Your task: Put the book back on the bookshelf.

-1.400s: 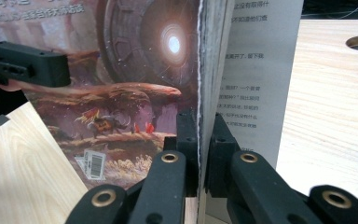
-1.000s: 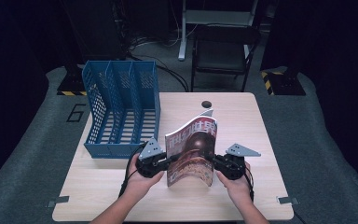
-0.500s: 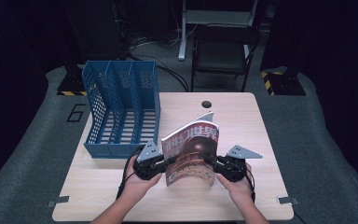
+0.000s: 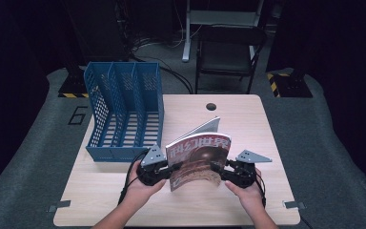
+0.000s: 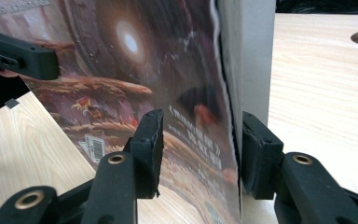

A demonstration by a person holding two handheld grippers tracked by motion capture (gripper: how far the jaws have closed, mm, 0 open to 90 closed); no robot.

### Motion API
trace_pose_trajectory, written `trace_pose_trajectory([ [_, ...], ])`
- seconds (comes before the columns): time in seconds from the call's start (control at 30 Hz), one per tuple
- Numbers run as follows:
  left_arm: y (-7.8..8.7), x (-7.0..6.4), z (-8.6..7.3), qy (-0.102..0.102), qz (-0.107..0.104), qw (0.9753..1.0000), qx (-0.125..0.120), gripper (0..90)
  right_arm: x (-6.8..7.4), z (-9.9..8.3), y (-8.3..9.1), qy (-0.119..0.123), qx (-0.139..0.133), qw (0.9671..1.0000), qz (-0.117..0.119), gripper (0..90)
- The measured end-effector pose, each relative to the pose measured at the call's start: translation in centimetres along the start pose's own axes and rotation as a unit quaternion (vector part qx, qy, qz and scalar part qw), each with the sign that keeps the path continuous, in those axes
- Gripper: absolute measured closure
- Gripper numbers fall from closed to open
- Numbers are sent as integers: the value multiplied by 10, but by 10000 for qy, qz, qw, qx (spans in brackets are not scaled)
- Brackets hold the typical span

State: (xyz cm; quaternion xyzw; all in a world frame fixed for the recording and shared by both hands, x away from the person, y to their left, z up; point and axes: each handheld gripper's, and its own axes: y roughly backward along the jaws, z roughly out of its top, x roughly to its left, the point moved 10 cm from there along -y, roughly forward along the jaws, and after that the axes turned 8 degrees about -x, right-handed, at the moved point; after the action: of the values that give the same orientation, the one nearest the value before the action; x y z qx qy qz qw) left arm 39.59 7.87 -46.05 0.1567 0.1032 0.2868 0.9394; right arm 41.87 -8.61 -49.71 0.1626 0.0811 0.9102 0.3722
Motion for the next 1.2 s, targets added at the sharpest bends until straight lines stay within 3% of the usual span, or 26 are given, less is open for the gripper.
trace_pose_trajectory([
  [0.17,0,-3,8,42,-82,10000,6,749,2,0,1,-108,-20,9999,17,545],
  [0.33,3,-7,26,-112,-60,9999,-63,704,2,0,2,-169,-40,9998,37,546],
  [0.43,5,-10,32,-79,-125,9999,-16,688,2,0,3,-154,-43,9999,37,546],
  [0.53,4,-12,32,-33,-215,9996,180,663,1,0,3,-143,-56,9999,34,546],
  [0.83,5,-12,40,-33,-232,9994,240,638,1,-1,2,-168,-47,9998,39,545],
  [1.03,5,-14,44,9,-294,9987,412,584,1,-2,2,-128,-27,9999,34,546],
  [1.07,5,-14,46,13,-335,9986,405,573,2,-3,2,-212,-12,9998,19,546],
  [1.2,7,-15,51,83,-380,9984,417,545,0,-5,1,-122,6,9999,-1,545],
])
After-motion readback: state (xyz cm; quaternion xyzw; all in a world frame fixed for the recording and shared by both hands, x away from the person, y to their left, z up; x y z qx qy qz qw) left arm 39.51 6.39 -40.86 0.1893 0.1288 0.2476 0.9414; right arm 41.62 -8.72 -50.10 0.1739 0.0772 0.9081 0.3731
